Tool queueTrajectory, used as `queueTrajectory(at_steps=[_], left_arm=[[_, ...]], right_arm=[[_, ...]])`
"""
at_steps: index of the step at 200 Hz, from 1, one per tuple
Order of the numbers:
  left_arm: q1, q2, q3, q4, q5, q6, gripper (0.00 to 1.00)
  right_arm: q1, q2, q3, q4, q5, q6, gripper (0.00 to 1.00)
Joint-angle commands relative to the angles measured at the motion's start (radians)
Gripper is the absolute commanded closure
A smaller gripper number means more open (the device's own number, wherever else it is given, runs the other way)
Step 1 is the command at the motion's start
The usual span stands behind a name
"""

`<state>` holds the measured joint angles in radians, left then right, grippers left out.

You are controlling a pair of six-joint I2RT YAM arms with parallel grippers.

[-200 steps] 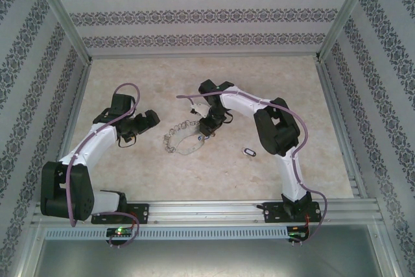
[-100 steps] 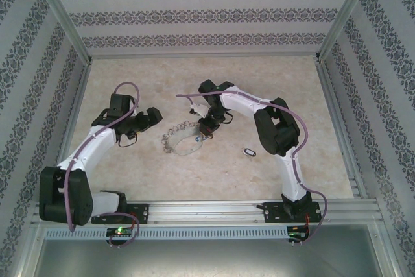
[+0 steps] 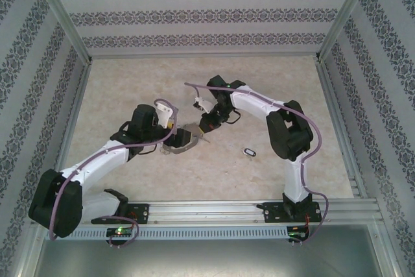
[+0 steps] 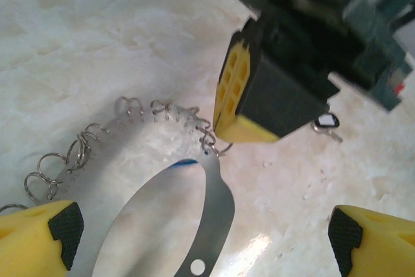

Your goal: Put the keys on the keyring

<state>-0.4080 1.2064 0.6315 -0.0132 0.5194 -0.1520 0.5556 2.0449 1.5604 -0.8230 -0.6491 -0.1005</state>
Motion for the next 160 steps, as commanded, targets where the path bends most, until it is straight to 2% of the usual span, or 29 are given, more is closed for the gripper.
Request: queueTrajectory(at_steps=[1, 16, 37, 57, 84, 107, 133, 160], left_arm=[[-0.061, 0.038, 0.029, -0.033, -0.047, 0.206, 0.03], [-0.118, 0.059, 0.032, -0.060, -0.128, 0.280, 0.04], [-0.160, 0.032, -0.039, 0.064, -0.184, 0.309, 0.06], [-0.216, 0.003, -0.080, 0.121, -0.322, 0.324, 0.07], [-0.347, 0.025, -0.093, 0.171, -0.433, 0.457, 0.06], [-0.444, 0.109, -0.062, 0.211, -0.679, 0.558, 0.08], [-0.457, 0.159, -0.084, 0.301, -0.860, 0.637, 0.10], [-0.457, 0.188, -0.082, 0.322, -0.889, 0.676, 0.19]], right_arm=[[-0.024, -0.034, -0.020, 0.030, -0.117, 0.057, 1.00], [-0.042, -0.035, -0.023, 0.040, -0.142, 0.084, 1.00], [-0.068, -0.025, -0.022, 0.058, -0.194, 0.128, 1.00], [-0.093, -0.017, -0.022, 0.081, -0.219, 0.181, 1.00], [-0.103, -0.018, -0.036, 0.103, -0.230, 0.198, 1.00], [-0.104, -0.023, -0.048, 0.108, -0.242, 0.203, 1.00], [-0.113, -0.052, -0.074, 0.128, -0.254, 0.221, 1.00], [-0.134, -0.056, -0.078, 0.136, -0.264, 0.230, 1.00]])
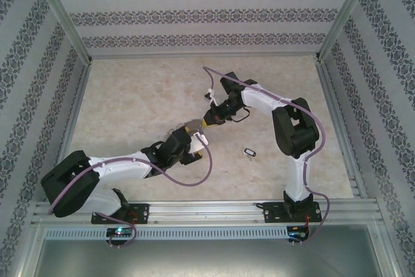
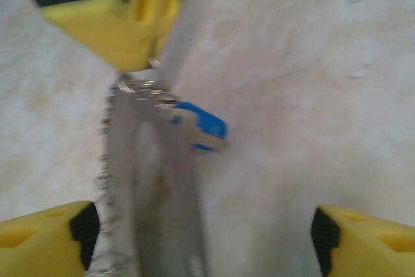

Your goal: Put the keys on the keyring

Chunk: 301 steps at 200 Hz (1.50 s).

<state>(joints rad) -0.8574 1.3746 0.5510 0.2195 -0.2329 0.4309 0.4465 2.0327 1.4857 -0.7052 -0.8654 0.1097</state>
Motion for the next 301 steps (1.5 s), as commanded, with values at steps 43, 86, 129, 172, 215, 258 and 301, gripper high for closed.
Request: queueTrajectory(at_steps=[43, 86, 129, 172, 215, 258, 301], left_arm=[[-0.007, 0.103, 0.010, 0.150, -0.213, 0.152, 0.27], [-0.008, 0.176, 0.031, 0.187, -0.285, 0.203, 0.44], [-0.006, 0.202, 0.035, 0.210, -0.308, 0.216, 0.66], [-0.006, 0.201, 0.076, 0.172, -0.331, 0.253, 0.80], [-0.003, 0.217, 0.149, 0.070, -0.329, 0.258, 0.95], [0.019, 0.224, 0.196, 0.007, -0.323, 0.235, 1.00], [0.045, 0.188, 0.259, -0.073, -0.322, 0.254, 1.00]], right_arm=[[-0.023, -0.043, 0.011, 0.004, -0.058, -0.001, 1.00], [-0.025, -0.026, 0.031, -0.013, -0.063, -0.006, 1.00], [-0.025, -0.027, 0.028, -0.017, -0.073, -0.013, 1.00], [-0.023, -0.032, 0.031, -0.017, -0.084, -0.022, 1.00], [-0.022, -0.048, 0.041, -0.024, -0.049, -0.025, 0.96], [-0.029, -0.074, 0.067, -0.038, -0.073, 0.015, 0.85], [-0.024, -0.198, -0.048, 0.117, -0.019, 0.130, 0.70]])
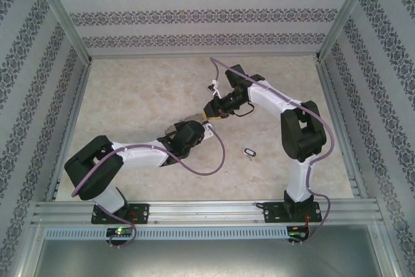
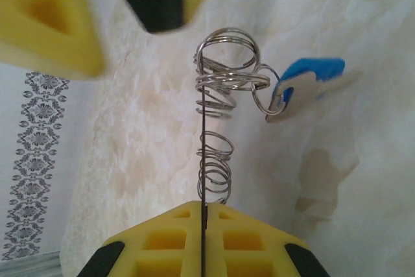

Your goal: Put the keys on the keyring

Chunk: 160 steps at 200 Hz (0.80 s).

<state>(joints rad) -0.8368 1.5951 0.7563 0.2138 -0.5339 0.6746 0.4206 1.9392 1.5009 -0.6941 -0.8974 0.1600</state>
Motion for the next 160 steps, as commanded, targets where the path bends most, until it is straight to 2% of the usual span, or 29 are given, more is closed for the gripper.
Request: queueTrajectory(at_steps=[1, 26, 54, 66, 75, 89, 108, 119, 138, 160], left_arm=[[0.025, -0.033, 0.055, -0.068, -0.022, 0.010, 1.00], [0.046, -0.055, 0.067, -0.030, -0.023, 0.082, 1.00], [0.057, -0.089, 0.094, 0.007, -0.020, 0.186, 1.00], [0.061, -0.117, 0.100, 0.011, 0.013, 0.235, 1.00], [0.062, -0.145, 0.096, 0.014, 0.068, 0.278, 1.00], [0.064, -0.189, 0.074, 0.045, 0.149, 0.337, 1.00], [0.075, -0.229, 0.042, 0.129, 0.225, 0.416, 1.00], [0.095, -0.247, 0.021, 0.162, 0.291, 0.457, 1.00], [0.144, -0.285, 0.009, 0.161, 0.458, 0.452, 1.00], [0.202, -0.340, -0.021, 0.186, 0.684, 0.449, 1.00]], right_arm=[[0.002, -0.109, -0.068, 0.110, 0.013, 0.082, 0.70], [0.008, -0.244, -0.169, 0.230, 0.088, 0.140, 0.64], [-0.007, -0.365, -0.213, 0.232, 0.301, 0.139, 0.61], [-0.014, -0.404, -0.262, 0.273, 0.418, 0.179, 0.63], [-0.016, -0.429, -0.317, 0.332, 0.471, 0.214, 0.64], [-0.016, -0.471, -0.404, 0.425, 0.481, 0.238, 0.66], [-0.015, -0.561, -0.505, 0.519, 0.499, 0.228, 0.67], [-0.015, -0.633, -0.570, 0.587, 0.550, 0.221, 0.65], [-0.010, -0.768, -0.726, 0.795, 0.603, 0.193, 0.66], [0.045, -0.896, -0.899, 1.019, 0.666, 0.063, 0.67]])
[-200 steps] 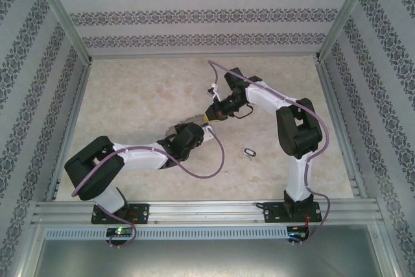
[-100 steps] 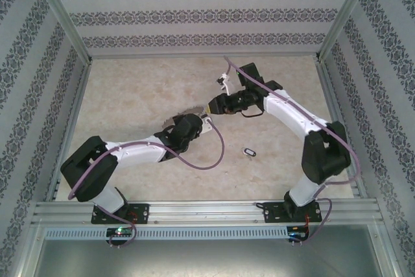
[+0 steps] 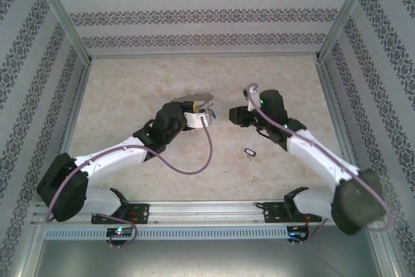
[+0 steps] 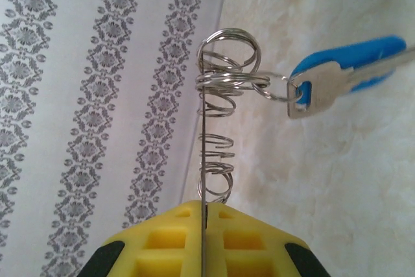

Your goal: Put the keys on the keyring

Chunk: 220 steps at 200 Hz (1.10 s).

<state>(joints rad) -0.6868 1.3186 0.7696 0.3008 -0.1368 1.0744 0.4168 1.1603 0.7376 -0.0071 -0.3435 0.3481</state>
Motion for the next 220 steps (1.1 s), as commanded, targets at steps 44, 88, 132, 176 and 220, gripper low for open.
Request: queueTrajectory(at_steps=[44, 88, 132, 176, 220], left_arm=[[0.073, -0.108, -0.079, 0.146, 0.498, 0.094, 1.00], [0.088, -0.195, -0.015, -0.090, 0.630, 0.102, 1.00], [0.096, -0.240, -0.012, -0.155, 0.691, 0.136, 1.00], [0.099, -0.265, -0.032, -0.119, 0.757, 0.182, 1.00], [0.099, -0.292, -0.027, -0.127, 0.701, 0.259, 1.00]], right_arm=[[0.170, -0.219, -0.234, 0.354, 0.063, -0.417, 0.65], [0.211, -0.312, -0.336, 0.520, -0.034, -0.489, 0.63], [0.229, -0.454, -0.383, 0.506, -0.103, -0.642, 0.57], [0.349, -0.445, -0.321, 0.419, -0.046, -0.803, 0.52], [0.356, -0.458, -0.336, 0.434, 0.042, -0.793, 0.53]])
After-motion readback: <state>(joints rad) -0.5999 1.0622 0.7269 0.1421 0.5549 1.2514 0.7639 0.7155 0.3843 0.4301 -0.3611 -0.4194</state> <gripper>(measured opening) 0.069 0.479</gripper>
